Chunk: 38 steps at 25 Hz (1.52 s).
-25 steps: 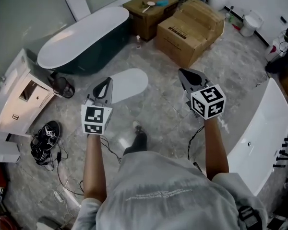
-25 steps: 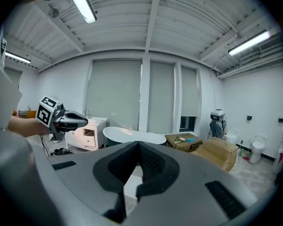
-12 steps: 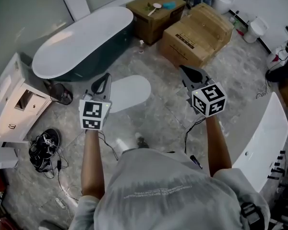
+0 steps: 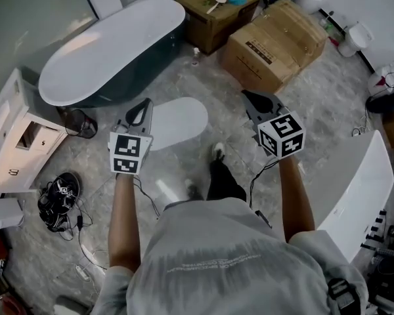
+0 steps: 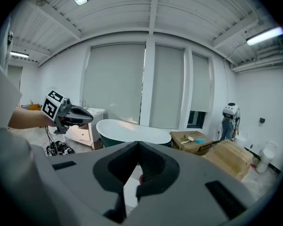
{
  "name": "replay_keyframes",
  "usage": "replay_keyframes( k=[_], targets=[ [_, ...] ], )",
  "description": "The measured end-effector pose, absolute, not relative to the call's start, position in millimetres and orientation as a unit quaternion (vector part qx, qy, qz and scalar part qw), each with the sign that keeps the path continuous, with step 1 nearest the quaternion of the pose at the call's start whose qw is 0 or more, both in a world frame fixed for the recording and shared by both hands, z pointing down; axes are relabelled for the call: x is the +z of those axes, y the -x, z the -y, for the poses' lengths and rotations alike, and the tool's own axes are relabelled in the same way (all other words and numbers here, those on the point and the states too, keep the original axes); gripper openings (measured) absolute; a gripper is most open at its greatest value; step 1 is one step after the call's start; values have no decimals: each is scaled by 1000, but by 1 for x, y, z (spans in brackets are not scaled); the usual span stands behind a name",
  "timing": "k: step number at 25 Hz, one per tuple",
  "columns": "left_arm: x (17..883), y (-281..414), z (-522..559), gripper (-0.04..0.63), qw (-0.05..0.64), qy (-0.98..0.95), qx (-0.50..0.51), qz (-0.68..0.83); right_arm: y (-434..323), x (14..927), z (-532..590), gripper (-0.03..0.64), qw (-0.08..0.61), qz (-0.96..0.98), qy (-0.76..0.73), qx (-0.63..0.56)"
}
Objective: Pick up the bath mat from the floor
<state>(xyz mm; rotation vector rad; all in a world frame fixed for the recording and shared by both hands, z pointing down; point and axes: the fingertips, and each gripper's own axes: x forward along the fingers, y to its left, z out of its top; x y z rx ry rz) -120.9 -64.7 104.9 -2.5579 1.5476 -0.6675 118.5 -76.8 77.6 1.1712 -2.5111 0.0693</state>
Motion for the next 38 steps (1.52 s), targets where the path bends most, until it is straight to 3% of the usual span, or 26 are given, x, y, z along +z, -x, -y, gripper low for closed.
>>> replay_keyframes(
  k=[21, 24, 27, 38],
  targets=[
    [200, 113, 245, 18, -16, 821, -245, -516, -120, 182, 284, 15, 206, 892, -397, 71],
    [238, 116, 274, 18, -29, 818, -243, -521, -124, 227, 315, 25, 217, 889, -395, 84],
    [289, 119, 294, 18, -50, 815, -250, -521, -124, 281, 336, 80, 231, 886, -389, 103],
    [501, 123, 326, 18, -103, 818, -276, -493, -110, 494, 370, 112, 258, 877, -376, 151]
  ],
)
